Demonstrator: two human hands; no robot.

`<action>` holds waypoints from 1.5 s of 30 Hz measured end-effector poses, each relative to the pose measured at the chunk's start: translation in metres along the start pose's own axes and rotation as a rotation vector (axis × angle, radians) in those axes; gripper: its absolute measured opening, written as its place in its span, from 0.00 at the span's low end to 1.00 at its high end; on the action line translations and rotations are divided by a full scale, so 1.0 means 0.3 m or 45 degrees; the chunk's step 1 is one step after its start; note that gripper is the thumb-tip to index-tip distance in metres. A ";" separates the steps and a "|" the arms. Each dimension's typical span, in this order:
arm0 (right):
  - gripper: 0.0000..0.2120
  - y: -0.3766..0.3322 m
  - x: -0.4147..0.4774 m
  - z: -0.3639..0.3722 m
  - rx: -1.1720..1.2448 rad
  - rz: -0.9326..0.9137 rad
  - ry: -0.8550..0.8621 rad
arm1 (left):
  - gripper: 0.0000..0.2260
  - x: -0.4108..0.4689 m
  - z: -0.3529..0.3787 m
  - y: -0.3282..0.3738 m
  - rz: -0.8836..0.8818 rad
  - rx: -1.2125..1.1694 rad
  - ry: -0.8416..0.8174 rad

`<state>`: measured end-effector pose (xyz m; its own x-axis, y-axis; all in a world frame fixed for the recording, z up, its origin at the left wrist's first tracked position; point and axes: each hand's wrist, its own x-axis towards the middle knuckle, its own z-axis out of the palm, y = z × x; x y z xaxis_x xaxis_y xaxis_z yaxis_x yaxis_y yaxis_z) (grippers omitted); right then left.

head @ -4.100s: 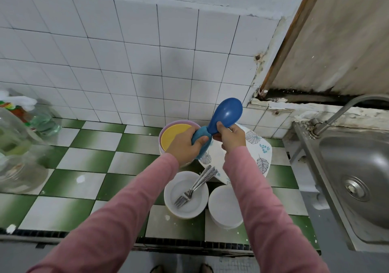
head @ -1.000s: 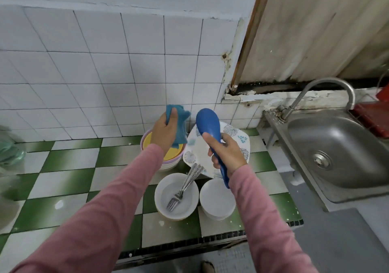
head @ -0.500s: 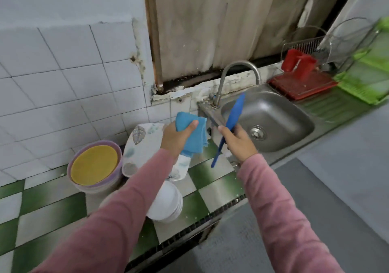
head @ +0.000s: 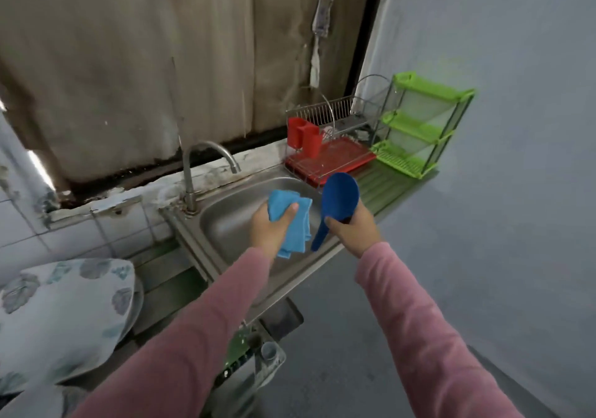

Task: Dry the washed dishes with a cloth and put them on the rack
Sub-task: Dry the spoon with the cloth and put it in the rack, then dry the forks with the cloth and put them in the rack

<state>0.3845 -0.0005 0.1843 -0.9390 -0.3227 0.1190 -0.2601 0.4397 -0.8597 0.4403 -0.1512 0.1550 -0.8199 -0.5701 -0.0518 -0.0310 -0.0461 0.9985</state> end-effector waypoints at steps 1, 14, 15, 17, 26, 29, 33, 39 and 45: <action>0.29 0.017 0.031 -0.030 -0.002 0.002 0.027 | 0.08 0.016 0.043 0.004 0.008 0.011 0.008; 0.17 0.118 0.553 -0.179 0.275 -0.117 0.459 | 0.12 0.516 0.371 0.022 0.130 -0.120 0.311; 0.14 0.113 0.614 -0.181 0.313 -0.127 0.478 | 0.12 0.560 0.384 0.041 0.152 -0.116 0.348; 0.12 0.088 0.724 -0.174 0.370 -0.157 0.487 | 0.12 0.644 0.402 0.068 0.174 -0.095 0.408; 0.13 0.086 1.060 -0.098 0.378 -0.124 0.314 | 0.12 0.887 0.439 0.097 0.198 -0.004 0.516; 0.18 0.095 1.129 -0.076 0.298 -0.058 0.192 | 0.11 0.922 0.454 0.091 0.187 0.013 0.547; 0.10 0.110 1.202 -0.062 0.169 -0.012 -0.040 | 0.16 0.952 0.466 0.068 0.179 0.088 0.596; 0.11 0.179 1.222 -0.054 0.188 0.080 -0.151 | 0.16 0.958 0.487 0.020 0.154 0.078 0.699; 0.08 0.292 1.116 -0.026 0.224 0.052 -0.275 | 0.10 0.868 0.483 -0.064 0.107 -0.032 0.792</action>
<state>0.0454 -0.0636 0.1526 -0.8733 -0.4871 -0.0100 -0.1620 0.3097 -0.9369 0.1444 -0.1799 0.1253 -0.3328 -0.9428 0.0177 0.0386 0.0052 0.9992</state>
